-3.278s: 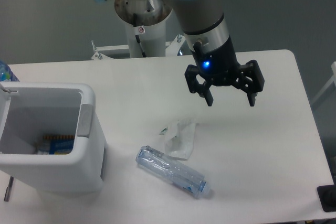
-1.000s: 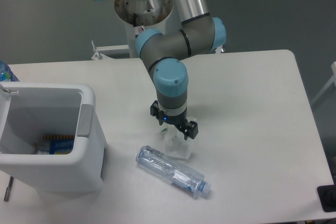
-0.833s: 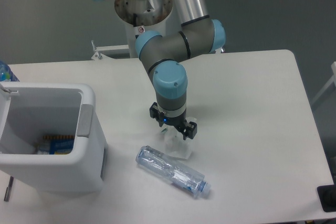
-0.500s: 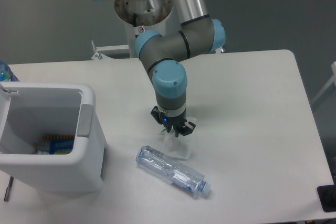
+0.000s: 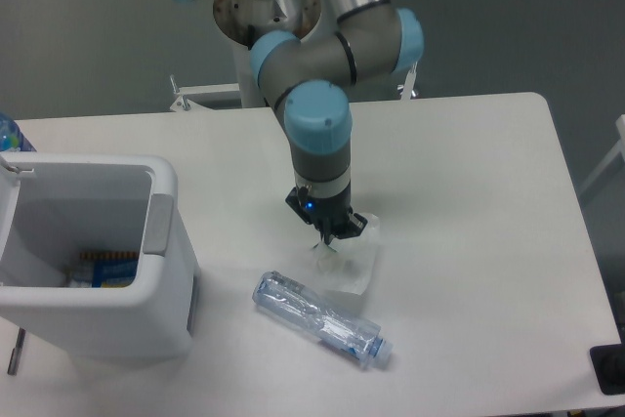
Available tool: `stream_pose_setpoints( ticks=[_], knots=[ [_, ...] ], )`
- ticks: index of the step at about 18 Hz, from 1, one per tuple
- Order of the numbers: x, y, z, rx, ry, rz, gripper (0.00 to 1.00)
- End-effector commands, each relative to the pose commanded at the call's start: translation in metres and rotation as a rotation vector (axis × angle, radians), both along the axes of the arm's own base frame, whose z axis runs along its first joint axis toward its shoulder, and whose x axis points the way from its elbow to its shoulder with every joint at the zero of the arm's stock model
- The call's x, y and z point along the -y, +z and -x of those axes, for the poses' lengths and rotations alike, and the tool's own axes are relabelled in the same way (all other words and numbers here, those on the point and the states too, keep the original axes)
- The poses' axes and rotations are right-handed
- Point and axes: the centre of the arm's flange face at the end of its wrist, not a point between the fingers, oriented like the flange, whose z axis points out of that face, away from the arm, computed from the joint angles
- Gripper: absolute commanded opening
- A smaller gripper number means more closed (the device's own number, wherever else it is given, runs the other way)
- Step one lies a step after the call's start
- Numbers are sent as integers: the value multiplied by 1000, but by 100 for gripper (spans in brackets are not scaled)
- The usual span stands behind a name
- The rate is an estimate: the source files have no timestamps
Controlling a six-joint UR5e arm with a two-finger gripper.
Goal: Place the trash in the trash can
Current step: 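Close the gripper on the white tissue and lift it, then carry the tissue over the white bin and release it inside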
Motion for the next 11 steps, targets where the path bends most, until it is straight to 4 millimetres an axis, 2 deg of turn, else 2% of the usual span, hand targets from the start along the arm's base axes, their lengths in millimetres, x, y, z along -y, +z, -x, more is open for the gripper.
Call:
stream_pose_setpoints(
  ticks=[4,7,8,11],
  knots=[
    [8,70,11,58,83,-255,0],
    [0,128,16,117,232,-403,0],
    [-3,143,16,143,277,-443,0],
    [-6,179,-2,222,370,-530,0]
  ],
)
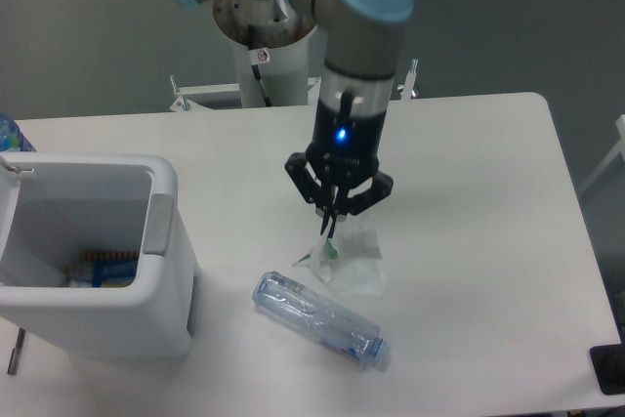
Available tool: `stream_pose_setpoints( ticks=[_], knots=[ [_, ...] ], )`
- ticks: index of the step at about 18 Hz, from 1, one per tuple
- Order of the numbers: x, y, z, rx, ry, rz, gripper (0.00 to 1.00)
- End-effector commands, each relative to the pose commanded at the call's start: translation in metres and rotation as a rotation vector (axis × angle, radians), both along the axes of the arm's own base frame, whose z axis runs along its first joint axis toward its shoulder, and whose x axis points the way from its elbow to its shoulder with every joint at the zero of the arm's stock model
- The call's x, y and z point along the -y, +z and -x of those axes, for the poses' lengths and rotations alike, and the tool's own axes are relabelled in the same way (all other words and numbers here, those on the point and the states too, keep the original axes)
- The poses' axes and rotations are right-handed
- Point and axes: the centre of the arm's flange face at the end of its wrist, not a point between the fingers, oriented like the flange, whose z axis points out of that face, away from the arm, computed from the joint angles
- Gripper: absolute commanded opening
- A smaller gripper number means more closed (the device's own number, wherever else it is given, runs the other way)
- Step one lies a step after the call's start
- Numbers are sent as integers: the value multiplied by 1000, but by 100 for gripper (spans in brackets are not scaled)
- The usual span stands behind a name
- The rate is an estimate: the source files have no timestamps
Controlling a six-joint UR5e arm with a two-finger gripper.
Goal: Place the trash in the trash can
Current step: 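Carry the tissue over the white bin and release it inside, then move the open gripper from the bin to the plastic bottle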
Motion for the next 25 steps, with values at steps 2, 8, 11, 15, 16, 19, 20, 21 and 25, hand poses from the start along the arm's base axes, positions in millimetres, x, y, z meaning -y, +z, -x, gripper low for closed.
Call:
stream_pose_setpoints(
  ticks=[2,8,11,15,16,19,20,21,25],
  knots=[
    [-1,16,-17,33,-12,-53,0],
    [-15,33,-65,174,-110,-178,0],
    [-32,26,-97,193,-169,-164,0],
    [-49,16,-132,213,-233,-144,0],
    [-53,13,-139,217,-247,-139,0],
    [-56,13,-149,220,-265,-137,0],
    [-58,12,-149,222,-266,-135,0],
    [-59,10,-152,224,-273,-132,0],
    [-62,4,-155,208,-294,-136,96]
  ],
)
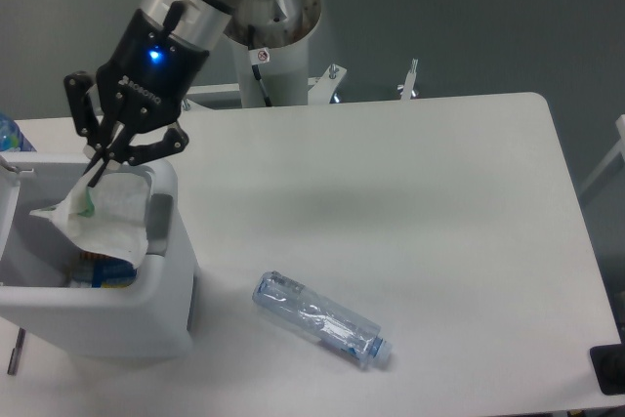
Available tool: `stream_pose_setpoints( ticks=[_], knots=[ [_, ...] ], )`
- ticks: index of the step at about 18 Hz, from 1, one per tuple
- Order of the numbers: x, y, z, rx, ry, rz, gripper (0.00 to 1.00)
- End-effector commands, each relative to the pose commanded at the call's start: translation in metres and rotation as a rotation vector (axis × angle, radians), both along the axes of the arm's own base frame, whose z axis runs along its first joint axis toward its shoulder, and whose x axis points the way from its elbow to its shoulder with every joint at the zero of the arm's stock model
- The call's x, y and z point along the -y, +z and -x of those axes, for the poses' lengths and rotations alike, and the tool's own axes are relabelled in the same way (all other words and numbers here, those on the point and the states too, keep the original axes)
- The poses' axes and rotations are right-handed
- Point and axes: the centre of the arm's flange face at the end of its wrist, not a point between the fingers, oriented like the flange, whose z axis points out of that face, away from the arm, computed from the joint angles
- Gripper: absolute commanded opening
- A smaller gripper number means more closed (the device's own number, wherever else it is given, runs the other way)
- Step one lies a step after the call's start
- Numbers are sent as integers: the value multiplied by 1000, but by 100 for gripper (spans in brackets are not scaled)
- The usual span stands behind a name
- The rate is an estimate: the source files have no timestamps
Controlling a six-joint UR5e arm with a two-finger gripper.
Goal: Place the trash in the trash can
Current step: 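Move the open gripper from the bin to the plastic bottle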
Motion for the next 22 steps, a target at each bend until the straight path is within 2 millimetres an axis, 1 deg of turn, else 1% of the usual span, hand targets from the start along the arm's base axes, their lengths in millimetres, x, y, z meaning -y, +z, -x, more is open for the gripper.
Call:
stream_pose_setpoints(
  ticks=[1,7,9,10,12,15,17,19,20,21,22],
  knots=[
    [0,0,0,3,5,-1,100],
    [-2,1,2,1,8,-1,100],
    [-3,-3,8,13,31,12,100],
    [-3,-3,18,13,73,30,100],
    [-10,-7,44,-28,195,105,100],
    [-17,-15,79,-89,440,236,100],
    [-14,-22,92,-136,545,296,100],
    [-9,-29,100,-184,600,343,100],
    [-6,-35,103,-202,617,371,100],
    [-6,-47,108,-206,634,401,100],
    [-2,-56,120,-198,666,425,100]
  ],
)
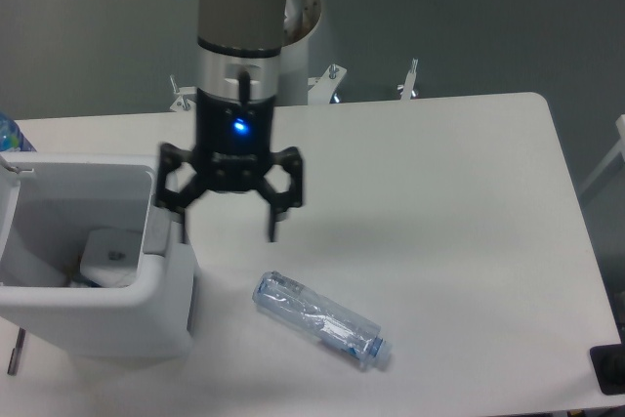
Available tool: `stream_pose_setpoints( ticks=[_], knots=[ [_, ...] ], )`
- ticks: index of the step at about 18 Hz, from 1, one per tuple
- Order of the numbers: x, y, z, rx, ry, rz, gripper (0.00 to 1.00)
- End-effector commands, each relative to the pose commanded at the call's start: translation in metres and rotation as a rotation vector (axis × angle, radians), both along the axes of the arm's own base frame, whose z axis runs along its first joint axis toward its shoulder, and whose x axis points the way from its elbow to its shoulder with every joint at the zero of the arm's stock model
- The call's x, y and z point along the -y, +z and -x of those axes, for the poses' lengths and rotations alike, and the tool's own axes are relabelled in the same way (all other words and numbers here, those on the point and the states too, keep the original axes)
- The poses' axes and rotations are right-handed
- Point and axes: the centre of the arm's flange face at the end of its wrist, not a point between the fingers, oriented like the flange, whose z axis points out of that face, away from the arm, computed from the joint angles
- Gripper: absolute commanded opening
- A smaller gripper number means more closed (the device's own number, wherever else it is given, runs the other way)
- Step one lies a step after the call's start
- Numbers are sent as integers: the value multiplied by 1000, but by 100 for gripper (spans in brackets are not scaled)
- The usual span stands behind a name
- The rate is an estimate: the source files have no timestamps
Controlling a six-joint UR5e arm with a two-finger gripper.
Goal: Place the trash in the trash can
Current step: 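Move the open gripper from the bin to the plastic bottle, then lower the gripper onto the bottle's cap end and close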
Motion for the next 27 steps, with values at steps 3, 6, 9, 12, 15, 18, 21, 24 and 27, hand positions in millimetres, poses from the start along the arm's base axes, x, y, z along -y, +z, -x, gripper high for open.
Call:
stream_pose_setpoints(
  ticks=[3,6,9,12,15,18,21,24,27],
  knots=[
    [1,-34,31,53,62,25,100],
    [-11,-71,54,103,111,49,100],
    [-15,-109,100,161,234,62,100],
    [-8,-144,125,185,278,107,100],
    [-2,-169,144,212,306,126,100],
    [-12,-196,161,229,343,145,100],
    [-17,-206,167,242,371,144,100],
    [-18,-220,170,263,393,149,100],
    [-21,-239,174,282,422,163,100]
  ],
)
